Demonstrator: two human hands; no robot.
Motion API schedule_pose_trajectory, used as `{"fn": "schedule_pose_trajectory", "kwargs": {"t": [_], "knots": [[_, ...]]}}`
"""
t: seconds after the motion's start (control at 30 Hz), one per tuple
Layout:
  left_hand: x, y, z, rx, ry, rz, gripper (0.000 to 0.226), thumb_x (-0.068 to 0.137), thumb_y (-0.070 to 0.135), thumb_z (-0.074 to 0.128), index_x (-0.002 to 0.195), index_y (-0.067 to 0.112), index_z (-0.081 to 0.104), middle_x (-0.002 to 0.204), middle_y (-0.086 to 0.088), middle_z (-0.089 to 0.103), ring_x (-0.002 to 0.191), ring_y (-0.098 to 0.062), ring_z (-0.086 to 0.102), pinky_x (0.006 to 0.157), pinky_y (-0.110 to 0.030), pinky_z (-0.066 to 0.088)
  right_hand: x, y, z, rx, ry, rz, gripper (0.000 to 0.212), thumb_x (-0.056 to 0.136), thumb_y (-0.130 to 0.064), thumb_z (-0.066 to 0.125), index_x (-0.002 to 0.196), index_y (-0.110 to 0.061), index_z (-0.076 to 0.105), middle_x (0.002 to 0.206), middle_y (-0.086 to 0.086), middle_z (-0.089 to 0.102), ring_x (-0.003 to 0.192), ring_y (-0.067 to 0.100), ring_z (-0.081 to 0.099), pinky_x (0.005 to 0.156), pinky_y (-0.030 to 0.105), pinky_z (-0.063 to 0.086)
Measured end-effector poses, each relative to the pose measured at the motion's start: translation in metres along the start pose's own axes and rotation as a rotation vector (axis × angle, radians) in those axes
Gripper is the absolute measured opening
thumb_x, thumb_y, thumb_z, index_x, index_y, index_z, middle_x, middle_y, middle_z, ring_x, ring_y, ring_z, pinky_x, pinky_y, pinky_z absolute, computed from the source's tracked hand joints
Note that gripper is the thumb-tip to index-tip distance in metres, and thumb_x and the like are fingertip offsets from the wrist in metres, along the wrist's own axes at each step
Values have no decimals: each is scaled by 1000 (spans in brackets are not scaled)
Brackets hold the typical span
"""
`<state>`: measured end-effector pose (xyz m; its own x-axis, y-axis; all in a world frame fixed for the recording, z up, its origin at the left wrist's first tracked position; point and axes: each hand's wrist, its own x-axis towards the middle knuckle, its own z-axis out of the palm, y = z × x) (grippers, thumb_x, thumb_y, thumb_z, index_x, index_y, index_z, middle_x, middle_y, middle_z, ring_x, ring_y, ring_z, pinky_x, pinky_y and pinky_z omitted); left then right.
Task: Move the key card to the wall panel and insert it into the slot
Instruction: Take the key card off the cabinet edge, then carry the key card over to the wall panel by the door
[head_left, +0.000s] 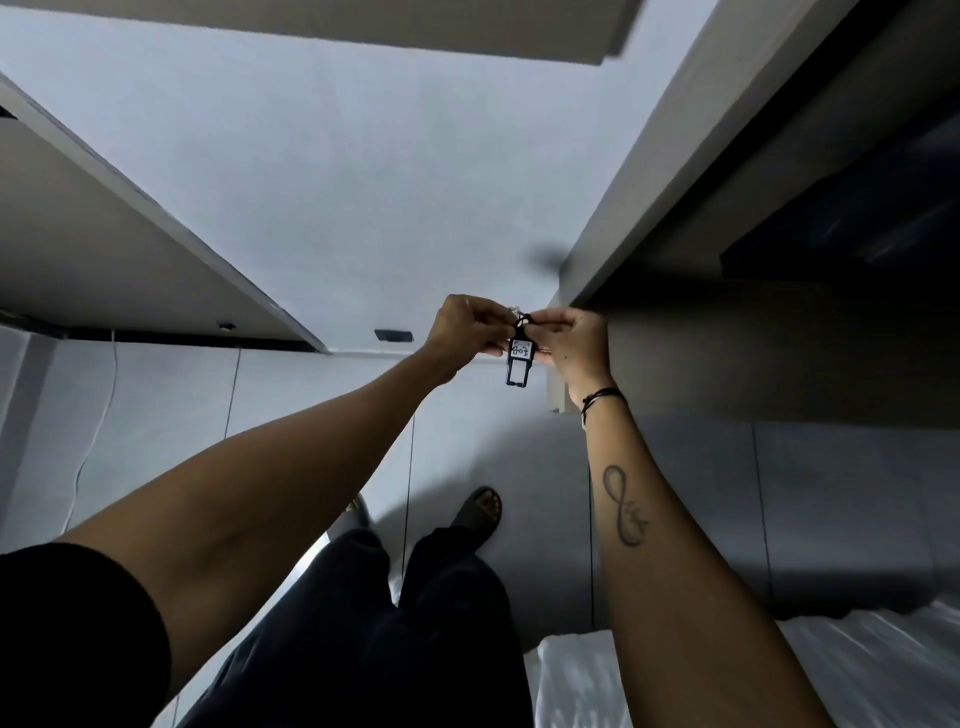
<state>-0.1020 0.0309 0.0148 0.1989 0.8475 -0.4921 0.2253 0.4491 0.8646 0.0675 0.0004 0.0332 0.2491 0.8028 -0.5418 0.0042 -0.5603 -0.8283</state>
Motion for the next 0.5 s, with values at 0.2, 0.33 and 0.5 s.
{"fn": "schedule_pose_trajectory", "kwargs": {"t": [0.2,0.33,0.5], "knots": [[-34,32,-64,-23,54,52,12,86,-5,79,95,1,80,67,1,78,57,-11,75,53,-19,59,-28,-44,50,-19,-79,-100,15,88,10,74,103,7,72,105,34,74,91,37,74,86,49,64],[-63,52,-108,-112,110,97,14,85,-4,82,89,8,82,69,3,80,61,-15,76,63,-25,64,-49,-82,83,-85,-127,-189,21,87,7,77,107,12,72,108,34,75,89,34,74,82,44,65],[-98,79,-166,-184,153,177,13,83,-4,83,95,-2,81,76,-5,81,63,-21,77,68,-29,66,-81,-133,124,-146,-204,-289,19,86,6,78,104,7,75,107,31,77,86,32,75,79,39,64]]}}
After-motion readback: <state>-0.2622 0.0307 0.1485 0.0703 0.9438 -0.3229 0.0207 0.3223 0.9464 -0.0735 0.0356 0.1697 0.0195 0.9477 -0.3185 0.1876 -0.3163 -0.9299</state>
